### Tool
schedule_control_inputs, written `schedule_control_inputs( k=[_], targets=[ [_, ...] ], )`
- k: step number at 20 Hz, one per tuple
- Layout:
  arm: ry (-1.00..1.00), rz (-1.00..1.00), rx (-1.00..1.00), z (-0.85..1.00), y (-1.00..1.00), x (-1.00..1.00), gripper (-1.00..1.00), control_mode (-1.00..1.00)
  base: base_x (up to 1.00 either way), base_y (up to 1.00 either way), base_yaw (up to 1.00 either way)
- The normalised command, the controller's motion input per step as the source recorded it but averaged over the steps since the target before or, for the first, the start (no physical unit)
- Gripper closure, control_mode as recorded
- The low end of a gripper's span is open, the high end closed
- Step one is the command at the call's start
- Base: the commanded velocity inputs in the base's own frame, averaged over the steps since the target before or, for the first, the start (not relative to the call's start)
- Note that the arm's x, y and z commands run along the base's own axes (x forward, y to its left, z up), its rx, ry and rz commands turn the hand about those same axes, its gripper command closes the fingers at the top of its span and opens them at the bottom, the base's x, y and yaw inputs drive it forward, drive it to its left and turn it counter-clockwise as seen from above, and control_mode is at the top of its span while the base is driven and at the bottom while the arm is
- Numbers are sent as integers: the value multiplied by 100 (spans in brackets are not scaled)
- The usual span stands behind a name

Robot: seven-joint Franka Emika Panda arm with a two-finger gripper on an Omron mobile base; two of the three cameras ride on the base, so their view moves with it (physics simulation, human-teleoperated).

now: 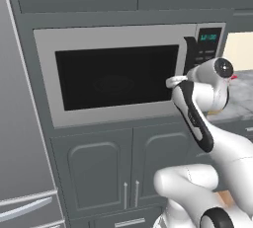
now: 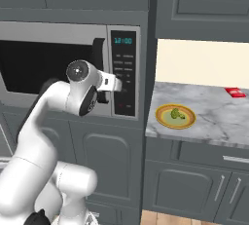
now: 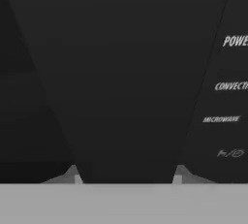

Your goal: Pick the broccoli from the counter and place it in the microwave. Then turn on the microwave.

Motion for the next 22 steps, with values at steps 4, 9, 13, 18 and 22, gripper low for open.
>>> schedule_control_inputs(
  k=[4,9,13,18,22],
  targets=[
    [-13,-1,0,5,15,-44,100,-100,0,0,0],
    [0,-9,0,8,1,-97,100,-100,0,0,0],
    [0,-15,0,23,0,-100,100,-100,0,0,0],
    [-2,-11,-1,15,2,-100,100,-100,0,0,0],
    [0,-9,0,10,16,-100,100,-100,0,0,0]
  ],
)
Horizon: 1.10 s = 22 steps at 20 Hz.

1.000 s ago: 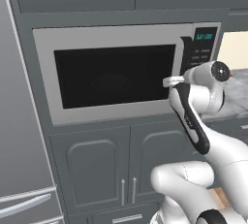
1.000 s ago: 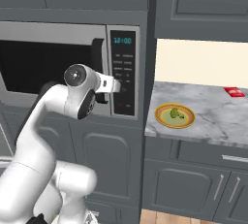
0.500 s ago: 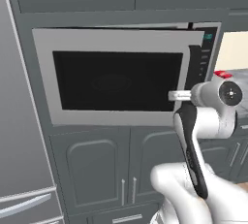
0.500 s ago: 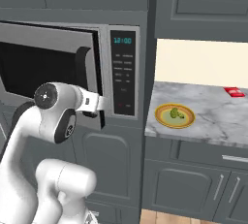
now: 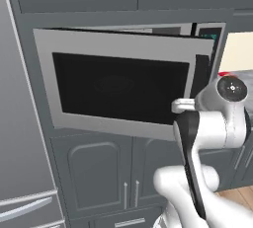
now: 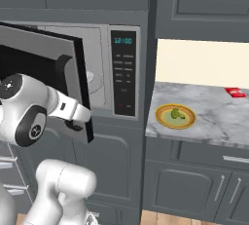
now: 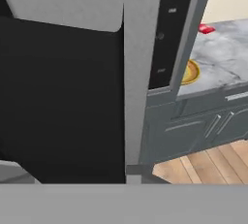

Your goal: Pick the broccoli from the counter and place it in the microwave. Then turn on the microwave.

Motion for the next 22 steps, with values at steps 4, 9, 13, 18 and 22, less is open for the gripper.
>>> schedule_control_inputs(
  k=[4,9,13,18,22],
  targets=[
    [-6,-8,0,2,33,-100,100,-100,0,0,0],
    [-9,-6,-1,0,24,-89,100,-100,0,0,0],
    [-2,-5,0,0,0,-32,-100,-100,0,0,0],
    [-7,-1,-1,0,0,-24,-100,-100,0,0,0],
    [-4,0,0,15,7,-47,-100,-100,0,0,0]
  ],
)
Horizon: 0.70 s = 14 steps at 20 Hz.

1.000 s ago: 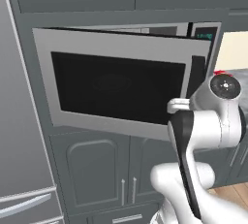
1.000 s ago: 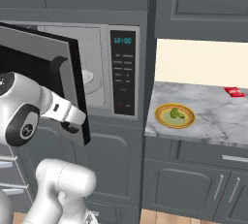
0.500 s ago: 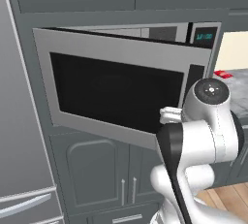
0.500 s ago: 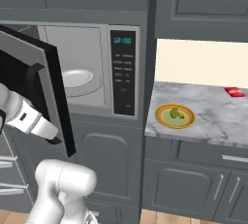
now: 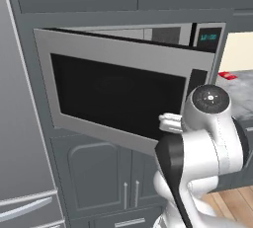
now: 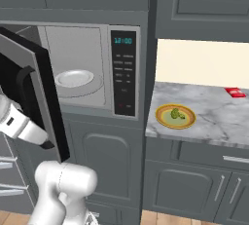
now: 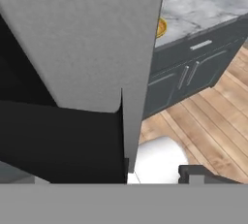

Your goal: Pick the broccoli from the counter and place it in the microwave. Then turn on the microwave.

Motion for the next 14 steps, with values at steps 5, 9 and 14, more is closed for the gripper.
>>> schedule_control_inputs(
  k=[5,9,14],
  targets=[
    [0,14,0,48,16,-5,-100,-100,0,0,0],
    [0,23,0,51,3,-26,-100,-100,0,0,0],
    [-4,7,0,15,-60,-94,-100,-100,0,0,0]
  ],
)
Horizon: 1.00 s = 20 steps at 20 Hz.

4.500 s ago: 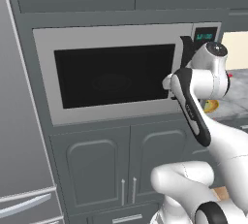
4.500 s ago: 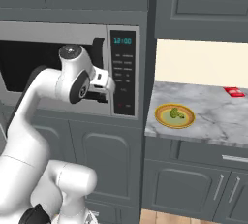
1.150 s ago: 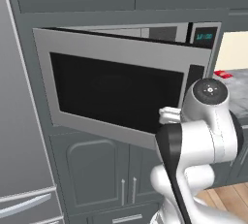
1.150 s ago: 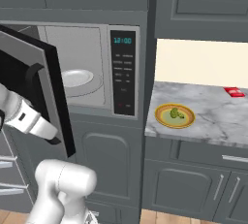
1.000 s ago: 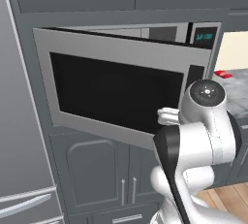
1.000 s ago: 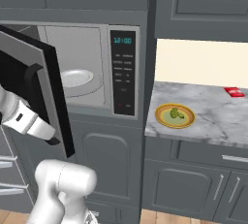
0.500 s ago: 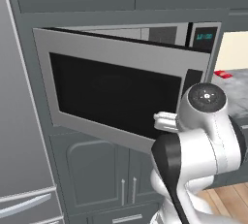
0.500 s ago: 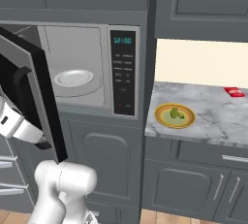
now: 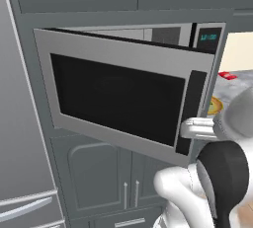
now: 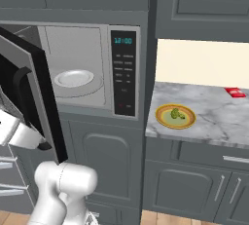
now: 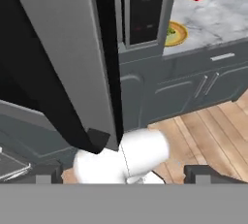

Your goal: Pick the broccoli from the counter and place it in the microwave. Then turn on the microwave.

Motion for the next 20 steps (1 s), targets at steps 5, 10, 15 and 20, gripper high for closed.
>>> schedule_control_inputs(
  k=[5,10,15,20],
  targets=[
    [-12,5,15,14,-98,-11,-100,-100,0,0,0],
    [-11,13,27,9,-69,35,-100,-100,0,0,0],
    [-13,16,32,-2,-12,59,-100,-100,0,0,0],
    [-5,10,30,0,0,81,-100,-100,0,0,0]
  ],
)
